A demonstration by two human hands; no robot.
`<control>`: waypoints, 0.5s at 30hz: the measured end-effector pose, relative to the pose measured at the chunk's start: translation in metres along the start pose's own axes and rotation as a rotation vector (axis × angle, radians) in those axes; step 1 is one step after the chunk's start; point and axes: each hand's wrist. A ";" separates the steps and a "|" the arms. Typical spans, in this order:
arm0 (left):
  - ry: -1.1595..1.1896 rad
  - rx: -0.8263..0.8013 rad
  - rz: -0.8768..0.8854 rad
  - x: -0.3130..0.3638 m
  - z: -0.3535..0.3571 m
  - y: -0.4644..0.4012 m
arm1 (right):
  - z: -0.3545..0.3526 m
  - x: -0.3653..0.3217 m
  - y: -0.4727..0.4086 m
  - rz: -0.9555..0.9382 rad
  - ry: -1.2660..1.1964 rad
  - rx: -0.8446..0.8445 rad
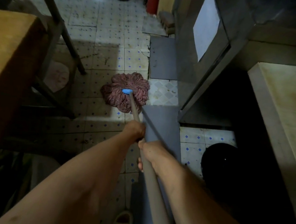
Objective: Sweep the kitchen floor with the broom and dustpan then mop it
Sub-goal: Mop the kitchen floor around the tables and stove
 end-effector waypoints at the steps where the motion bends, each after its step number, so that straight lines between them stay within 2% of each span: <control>1: -0.004 0.003 -0.006 -0.006 0.002 0.007 | 0.002 0.007 0.006 -0.002 0.015 -0.001; 6: 0.012 -0.011 -0.130 -0.041 0.020 0.048 | 0.006 0.053 0.049 -0.011 0.053 -0.064; 15: -0.050 0.030 -0.197 -0.085 0.051 0.143 | 0.013 0.129 0.101 0.058 0.050 -0.143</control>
Point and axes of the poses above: each hand's wrist, its own y-axis away from the middle knuckle, its own z-axis out of the palm, x = y × z, and after that the axes turned 7 degrees about -x, right-handed
